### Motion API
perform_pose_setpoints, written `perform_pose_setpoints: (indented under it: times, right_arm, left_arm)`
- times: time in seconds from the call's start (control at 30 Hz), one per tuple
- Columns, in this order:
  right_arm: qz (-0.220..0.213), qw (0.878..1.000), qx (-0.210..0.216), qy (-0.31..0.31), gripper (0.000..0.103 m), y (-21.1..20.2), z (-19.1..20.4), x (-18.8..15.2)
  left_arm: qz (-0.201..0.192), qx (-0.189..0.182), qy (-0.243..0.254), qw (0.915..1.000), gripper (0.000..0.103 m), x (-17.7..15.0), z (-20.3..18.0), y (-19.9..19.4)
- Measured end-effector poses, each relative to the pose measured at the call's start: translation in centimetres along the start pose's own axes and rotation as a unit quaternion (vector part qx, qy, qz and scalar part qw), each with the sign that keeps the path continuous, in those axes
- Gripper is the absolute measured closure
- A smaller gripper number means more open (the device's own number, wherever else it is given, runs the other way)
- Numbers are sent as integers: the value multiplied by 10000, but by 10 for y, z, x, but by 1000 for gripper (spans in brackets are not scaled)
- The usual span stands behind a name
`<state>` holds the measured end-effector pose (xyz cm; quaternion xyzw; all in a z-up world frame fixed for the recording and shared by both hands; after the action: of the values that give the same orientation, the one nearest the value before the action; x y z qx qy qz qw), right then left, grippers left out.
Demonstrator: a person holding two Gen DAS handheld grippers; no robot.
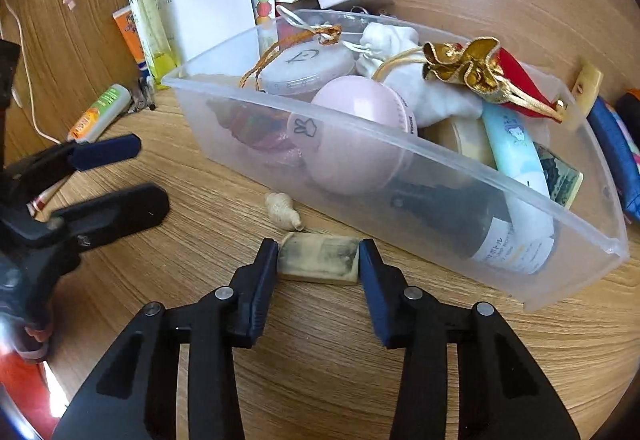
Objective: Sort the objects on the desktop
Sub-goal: 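Grasp the worn beige bar with the right gripper while the left moves toward the seashell, then close the left gripper on the spiral seashell while the right holds the beige bar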
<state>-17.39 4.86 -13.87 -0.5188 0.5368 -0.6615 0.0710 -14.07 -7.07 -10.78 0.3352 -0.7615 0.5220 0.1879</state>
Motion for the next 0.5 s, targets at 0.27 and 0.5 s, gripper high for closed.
perform_pose_setpoints:
  times: [0.27, 0.5]
  right_arm:
    - [-317, 9993, 185, 100, 65, -25, -11, -7]
    - [-622, 9965, 313, 468, 65, -48, -39, -21]
  left_arm:
    - [-254, 429, -253, 9984, 13, 2, 0, 0]
    - [-39, 418, 104, 9991, 27, -8, -35, 14]
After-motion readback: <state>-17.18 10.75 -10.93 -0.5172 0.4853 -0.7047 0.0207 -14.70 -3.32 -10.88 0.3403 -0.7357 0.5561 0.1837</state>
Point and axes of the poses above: each gripper's, at about its wrist camera, not at the fingertips, and y roughly the way its jaws point, z to its left, x to its top, the point moved 6 cm from there along y, roughly the way its jaws point, and after that the axes turned 15 degrees about -y, right-handed, at the moved point
